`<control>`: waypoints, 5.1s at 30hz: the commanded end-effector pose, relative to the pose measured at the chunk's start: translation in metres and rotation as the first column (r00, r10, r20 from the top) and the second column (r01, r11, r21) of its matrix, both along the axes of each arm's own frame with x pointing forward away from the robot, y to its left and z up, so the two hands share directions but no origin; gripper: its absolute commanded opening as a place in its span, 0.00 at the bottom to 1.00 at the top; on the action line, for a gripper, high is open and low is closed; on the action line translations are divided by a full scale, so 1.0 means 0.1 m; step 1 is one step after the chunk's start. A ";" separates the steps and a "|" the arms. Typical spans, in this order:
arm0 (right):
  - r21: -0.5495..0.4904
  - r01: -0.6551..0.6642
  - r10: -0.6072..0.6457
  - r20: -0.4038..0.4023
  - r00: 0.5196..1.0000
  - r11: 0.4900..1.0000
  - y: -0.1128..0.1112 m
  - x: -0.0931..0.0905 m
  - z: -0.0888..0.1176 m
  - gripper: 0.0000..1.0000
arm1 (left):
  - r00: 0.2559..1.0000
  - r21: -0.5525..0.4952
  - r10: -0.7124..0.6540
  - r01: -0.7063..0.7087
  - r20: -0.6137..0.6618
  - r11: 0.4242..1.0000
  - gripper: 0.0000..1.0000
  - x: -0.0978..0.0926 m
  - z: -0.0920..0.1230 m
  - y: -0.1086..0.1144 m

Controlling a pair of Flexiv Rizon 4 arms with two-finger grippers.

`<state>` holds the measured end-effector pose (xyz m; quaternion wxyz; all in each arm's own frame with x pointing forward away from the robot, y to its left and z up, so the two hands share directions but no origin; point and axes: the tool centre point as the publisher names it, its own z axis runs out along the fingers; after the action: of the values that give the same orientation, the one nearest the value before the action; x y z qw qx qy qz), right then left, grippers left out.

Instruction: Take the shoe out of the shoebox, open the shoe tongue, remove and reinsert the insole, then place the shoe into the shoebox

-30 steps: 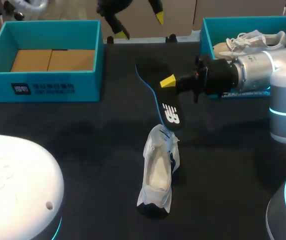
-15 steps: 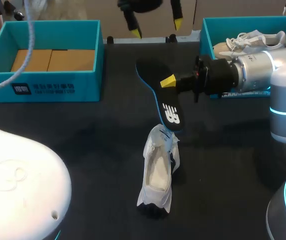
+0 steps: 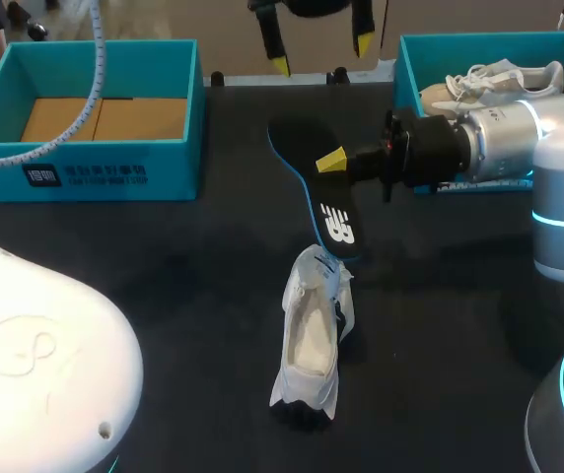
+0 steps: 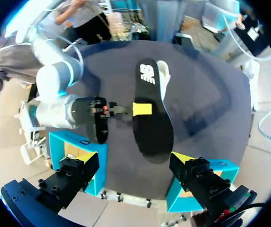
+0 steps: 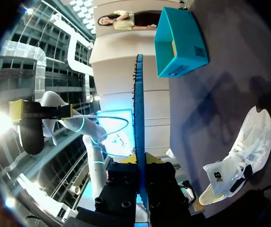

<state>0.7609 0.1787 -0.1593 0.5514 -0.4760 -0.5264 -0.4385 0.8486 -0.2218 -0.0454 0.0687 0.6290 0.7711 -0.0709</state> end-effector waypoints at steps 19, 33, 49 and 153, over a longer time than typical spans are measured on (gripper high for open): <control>0.001 0.002 -0.002 0.001 1.000 1.000 0.01 -0.01 0.00 0.00 | 0.968 -0.685 0.193 -0.248 -0.159 0.685 1.00 -0.56 -0.12 0.73; 0.001 0.002 -0.002 0.001 1.000 1.000 0.01 -0.01 0.00 0.00 | 0.974 -0.723 0.162 -0.227 -0.160 0.652 1.00 -0.62 -0.22 0.72; 0.001 0.002 -0.002 0.001 1.000 1.000 0.01 -0.01 0.00 0.00 | 0.983 -0.763 0.128 -0.180 -0.128 0.621 1.00 -0.60 -0.38 0.81; -0.006 0.003 -0.003 0.035 0.999 1.000 -0.07 -0.03 0.02 1.00 | 0.969 -0.950 0.235 0.004 0.081 0.312 0.00 -0.39 -1.24 0.20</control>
<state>0.7610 0.1765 -0.1599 0.5442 -0.4698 -0.5337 -0.4453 0.8128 -0.2062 -0.1711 0.5067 0.4156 0.6160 -0.4371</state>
